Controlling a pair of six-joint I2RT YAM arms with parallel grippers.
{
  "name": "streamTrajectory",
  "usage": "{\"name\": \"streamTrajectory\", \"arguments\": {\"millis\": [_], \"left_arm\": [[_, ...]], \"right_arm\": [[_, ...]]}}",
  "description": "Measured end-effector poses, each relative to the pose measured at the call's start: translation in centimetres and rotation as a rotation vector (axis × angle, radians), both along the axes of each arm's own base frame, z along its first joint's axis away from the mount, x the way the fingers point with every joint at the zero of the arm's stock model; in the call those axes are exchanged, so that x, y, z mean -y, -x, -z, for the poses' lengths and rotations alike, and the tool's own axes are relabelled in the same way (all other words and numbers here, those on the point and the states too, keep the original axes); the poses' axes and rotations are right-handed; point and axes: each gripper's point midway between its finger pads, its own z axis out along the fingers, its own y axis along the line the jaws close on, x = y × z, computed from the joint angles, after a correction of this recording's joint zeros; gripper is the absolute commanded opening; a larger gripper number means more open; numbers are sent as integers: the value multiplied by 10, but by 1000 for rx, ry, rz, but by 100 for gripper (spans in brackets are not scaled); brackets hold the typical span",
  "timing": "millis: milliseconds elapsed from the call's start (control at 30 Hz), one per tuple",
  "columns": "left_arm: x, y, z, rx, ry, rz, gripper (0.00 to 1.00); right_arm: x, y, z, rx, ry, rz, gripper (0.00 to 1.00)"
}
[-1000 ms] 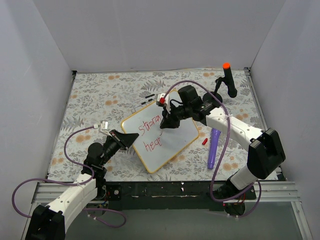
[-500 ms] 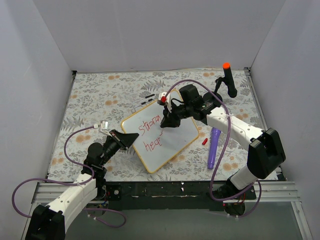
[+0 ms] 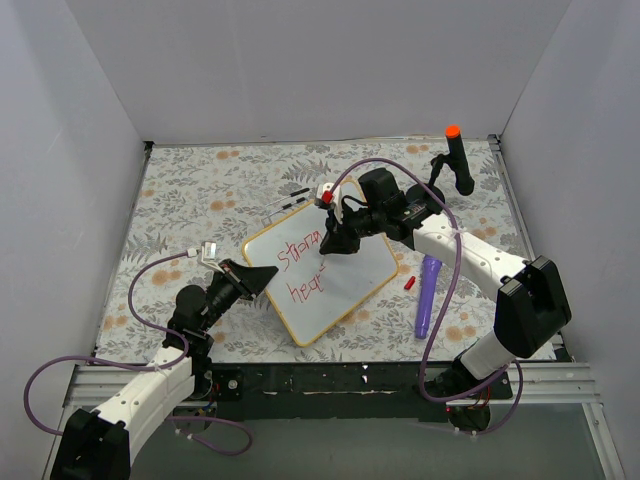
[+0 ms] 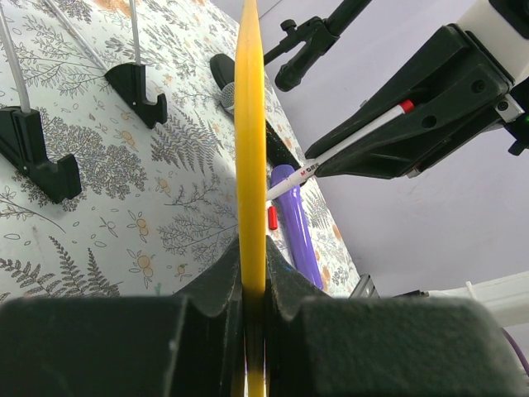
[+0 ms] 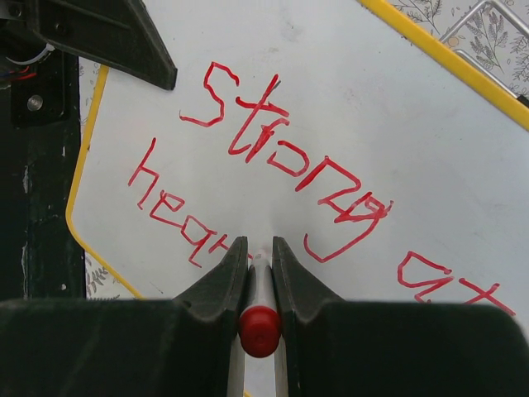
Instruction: Write a sentence on the whiteboard
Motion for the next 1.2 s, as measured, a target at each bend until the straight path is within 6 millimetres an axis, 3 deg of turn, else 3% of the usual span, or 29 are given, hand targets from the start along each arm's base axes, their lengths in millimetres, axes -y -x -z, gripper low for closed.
{"name": "streamTrajectory", "arguments": {"millis": [200, 633, 900, 1067, 1200], "left_arm": [[0, 0, 0, 1, 0, 0, 0], [0, 0, 1, -4, 0, -4, 0], [-1, -1, 0, -1, -1, -5, 0], [0, 0, 0, 0, -1, -2, 0], [0, 0, 0, 2, -3, 0, 0]], "right_arm": [[0, 2, 1, -5, -4, -9, 1], [9, 22, 25, -70, 25, -47, 1], [15, 14, 24, -52, 50, -14, 1], [19, -3, 7, -13, 31, 16, 1], [19, -1, -17, 12, -15, -8, 1]]}}
